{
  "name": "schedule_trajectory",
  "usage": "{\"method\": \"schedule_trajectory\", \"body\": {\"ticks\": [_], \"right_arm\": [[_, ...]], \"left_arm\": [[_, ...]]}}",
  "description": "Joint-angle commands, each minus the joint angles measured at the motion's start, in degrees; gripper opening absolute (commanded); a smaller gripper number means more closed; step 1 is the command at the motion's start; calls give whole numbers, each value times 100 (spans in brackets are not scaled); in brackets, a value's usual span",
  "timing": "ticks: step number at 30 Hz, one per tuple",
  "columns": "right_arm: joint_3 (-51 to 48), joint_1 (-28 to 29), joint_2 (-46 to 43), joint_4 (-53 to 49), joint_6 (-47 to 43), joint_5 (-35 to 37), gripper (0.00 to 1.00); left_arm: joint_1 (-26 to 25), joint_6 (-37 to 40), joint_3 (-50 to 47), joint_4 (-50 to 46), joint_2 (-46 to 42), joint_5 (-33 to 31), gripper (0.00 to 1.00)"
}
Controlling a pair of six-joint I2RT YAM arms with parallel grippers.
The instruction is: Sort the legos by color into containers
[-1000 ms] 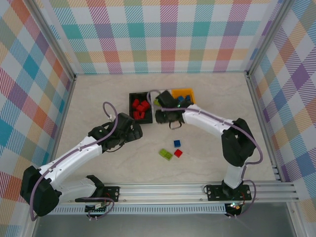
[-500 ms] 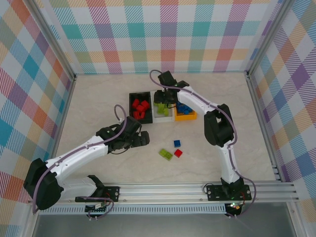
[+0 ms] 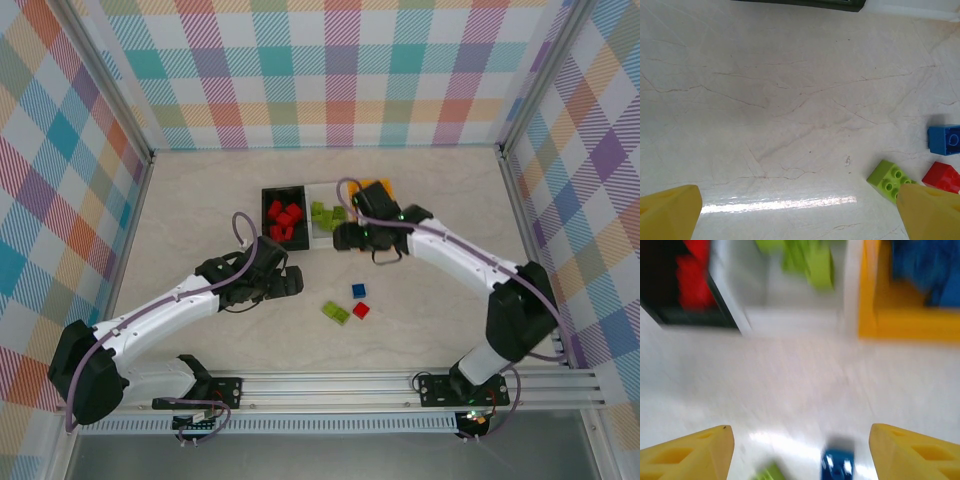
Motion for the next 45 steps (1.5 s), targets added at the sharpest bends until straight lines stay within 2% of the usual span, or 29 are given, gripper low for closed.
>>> {"method": "schedule_trajectory", "body": {"ticks": [1, 7, 17, 24, 30, 33, 37, 42, 45], "right_arm": [[-999, 143, -77, -91, 417, -233, 72], [-1696, 311, -211, 627, 574, -124, 72], [-1258, 522, 550, 776, 413, 125, 70], [-915, 704, 997, 228, 294, 572, 50], [-857, 695, 542, 315, 203, 908, 33], [-624, 473, 149, 268, 65, 1049, 30], [-103, -215, -57, 312, -101, 969, 30], [894, -847, 694, 321, -173, 855, 31], [1607, -1073, 1438, 263, -191, 949, 34]], "left_arm": [[-36, 13, -47, 111, 67, -78, 100], [-37, 5, -65, 148, 140, -89, 100], [-35, -46, -134, 190, 229, -87, 100], [-37, -5, -91, 239, 303, -70, 100], [-44, 140, -20, 368, 438, 207, 100], [-41, 186, 71, 297, 513, 216, 100], [-44, 214, 110, 346, 587, 308, 100], [-86, 172, 147, 364, 684, 341, 100], [-104, 147, 174, 332, 692, 359, 100]]}}
